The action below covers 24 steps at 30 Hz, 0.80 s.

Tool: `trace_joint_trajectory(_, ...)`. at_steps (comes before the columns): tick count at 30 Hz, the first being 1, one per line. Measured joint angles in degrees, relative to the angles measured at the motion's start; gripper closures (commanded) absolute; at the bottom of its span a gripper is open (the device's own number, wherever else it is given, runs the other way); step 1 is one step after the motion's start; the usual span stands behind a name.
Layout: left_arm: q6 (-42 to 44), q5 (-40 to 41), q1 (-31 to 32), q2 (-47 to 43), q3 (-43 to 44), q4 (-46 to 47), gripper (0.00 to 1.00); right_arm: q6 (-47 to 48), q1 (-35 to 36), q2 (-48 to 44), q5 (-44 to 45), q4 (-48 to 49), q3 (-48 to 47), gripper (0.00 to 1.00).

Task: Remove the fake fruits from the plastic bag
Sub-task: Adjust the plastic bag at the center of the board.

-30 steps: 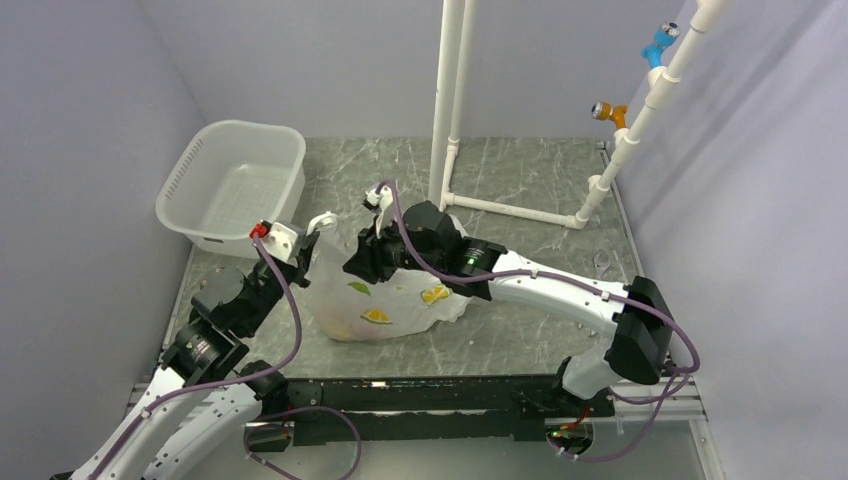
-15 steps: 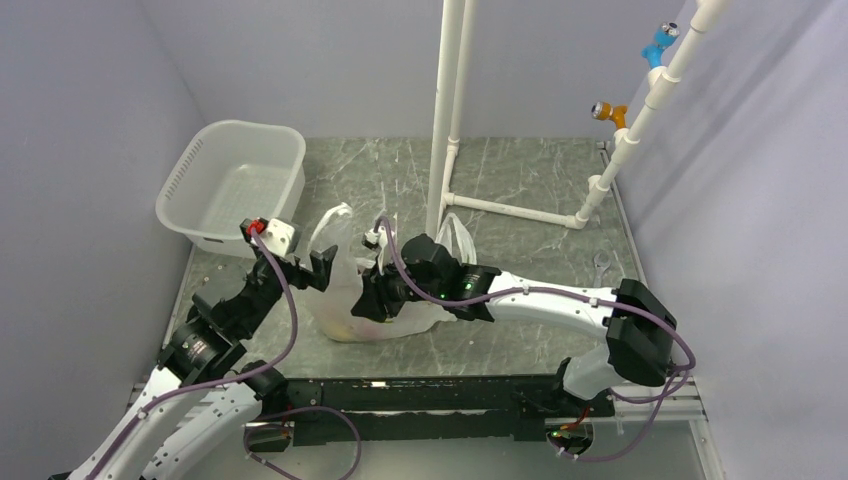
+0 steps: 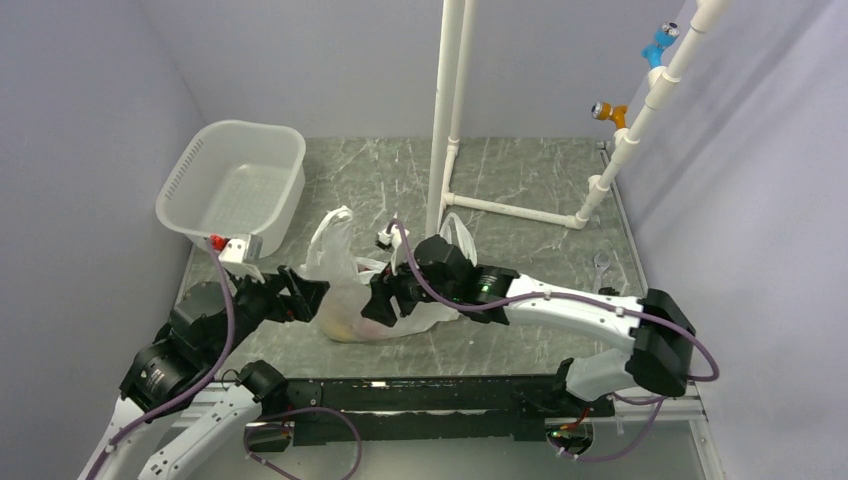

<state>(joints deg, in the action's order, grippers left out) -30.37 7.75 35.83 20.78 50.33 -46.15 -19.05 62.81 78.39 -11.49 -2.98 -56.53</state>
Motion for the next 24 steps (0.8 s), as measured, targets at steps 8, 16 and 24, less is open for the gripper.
trace_joint_trajectory(8, -15.67, -1.29, 0.0, -9.46, -6.38, -7.76, 0.01, 9.07, -3.26, -5.31, 5.03, -3.15, -1.9, 0.09)
trace_joint_trajectory(16, -17.09, -0.15, 0.0, -8.24, 3.39, -14.6, 0.01, 10.75, -3.43, 0.22, 0.92, -2.38, -2.8, 0.33)
trace_joint_trajectory(24, -14.78, -0.5, 0.0, 0.83, 12.57, -13.57, 0.01, 7.39, 1.53, -3.61, 0.28, 3.69, 6.82, 0.34)
